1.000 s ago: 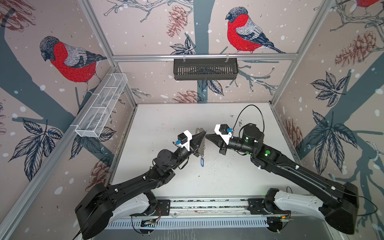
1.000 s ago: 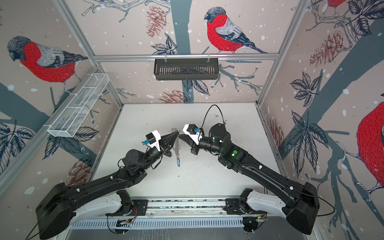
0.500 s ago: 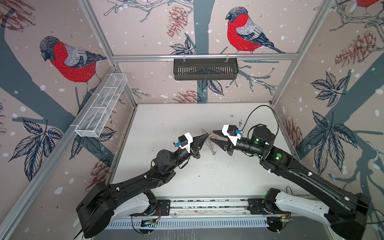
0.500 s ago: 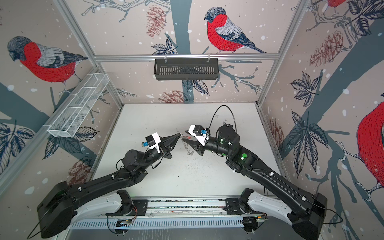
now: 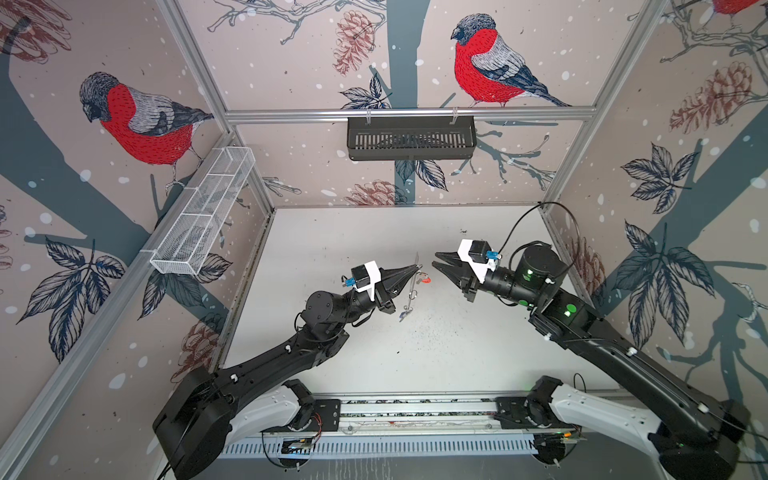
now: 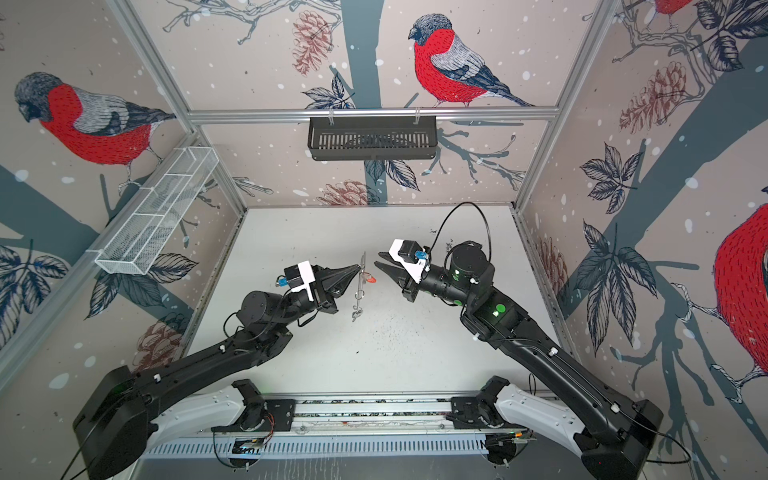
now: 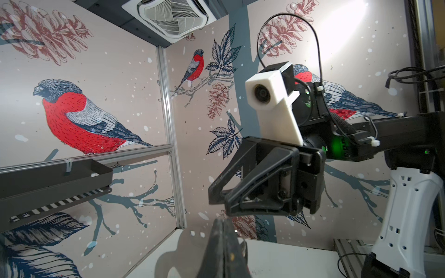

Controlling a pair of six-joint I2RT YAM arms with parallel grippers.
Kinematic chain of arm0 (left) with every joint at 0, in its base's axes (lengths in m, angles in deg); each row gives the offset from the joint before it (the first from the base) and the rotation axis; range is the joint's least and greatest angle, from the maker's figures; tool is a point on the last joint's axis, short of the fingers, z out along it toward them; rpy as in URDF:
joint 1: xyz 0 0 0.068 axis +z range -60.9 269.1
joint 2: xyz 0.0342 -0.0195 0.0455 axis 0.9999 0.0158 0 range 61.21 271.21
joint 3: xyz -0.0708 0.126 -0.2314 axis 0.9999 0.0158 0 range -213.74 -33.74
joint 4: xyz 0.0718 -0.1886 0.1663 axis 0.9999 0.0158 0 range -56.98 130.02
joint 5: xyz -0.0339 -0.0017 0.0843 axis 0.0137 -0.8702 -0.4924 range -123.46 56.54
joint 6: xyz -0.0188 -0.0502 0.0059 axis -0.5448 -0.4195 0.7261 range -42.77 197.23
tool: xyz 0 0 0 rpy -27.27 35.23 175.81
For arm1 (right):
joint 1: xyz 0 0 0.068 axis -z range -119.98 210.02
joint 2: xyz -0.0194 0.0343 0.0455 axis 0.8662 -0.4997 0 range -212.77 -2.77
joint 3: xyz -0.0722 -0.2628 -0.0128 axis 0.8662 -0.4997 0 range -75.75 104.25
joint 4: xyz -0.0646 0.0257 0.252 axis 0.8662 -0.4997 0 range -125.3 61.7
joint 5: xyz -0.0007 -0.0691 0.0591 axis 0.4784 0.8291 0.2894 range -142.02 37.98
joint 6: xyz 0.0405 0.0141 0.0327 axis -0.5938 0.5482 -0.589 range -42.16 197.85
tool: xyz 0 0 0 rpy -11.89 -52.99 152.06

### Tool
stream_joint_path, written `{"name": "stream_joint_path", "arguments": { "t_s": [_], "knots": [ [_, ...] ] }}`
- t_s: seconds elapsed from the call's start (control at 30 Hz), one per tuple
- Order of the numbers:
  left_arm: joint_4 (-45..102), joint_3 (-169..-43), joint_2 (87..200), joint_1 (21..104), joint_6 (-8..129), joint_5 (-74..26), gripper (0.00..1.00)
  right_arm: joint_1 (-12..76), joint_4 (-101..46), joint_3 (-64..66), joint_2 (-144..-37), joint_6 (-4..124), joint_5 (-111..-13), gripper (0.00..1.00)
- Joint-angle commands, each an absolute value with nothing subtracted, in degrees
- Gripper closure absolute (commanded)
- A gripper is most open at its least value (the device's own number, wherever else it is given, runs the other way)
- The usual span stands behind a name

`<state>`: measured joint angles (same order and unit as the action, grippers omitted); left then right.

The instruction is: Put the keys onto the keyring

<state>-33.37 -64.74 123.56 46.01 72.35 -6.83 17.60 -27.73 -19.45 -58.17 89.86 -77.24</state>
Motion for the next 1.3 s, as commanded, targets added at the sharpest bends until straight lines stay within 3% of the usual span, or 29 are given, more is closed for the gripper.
{"name": "stream_joint_path", "arguments": {
  "t_s": [0.0, 0.5, 1.27],
  "knots": [
    [-34.91, -65.46, 123.84, 46.12, 70.92, -3.58, 1.0, 17.61, -27.96, -19.23, -59.12, 90.25, -80.83, 0.78],
    [-34.7, -65.73, 124.4, 46.21, 70.2, -2.04, 1.0, 17.57, -26.5, -20.64, -59.29, 90.0, -86.99, 0.78],
    [-33.81, -67.48, 126.31, 46.29, 68.98, 3.58, 1.0, 17.57, -25.66, -20.29, -59.29, 89.75, -87.36, 0.83]
  ]
}}
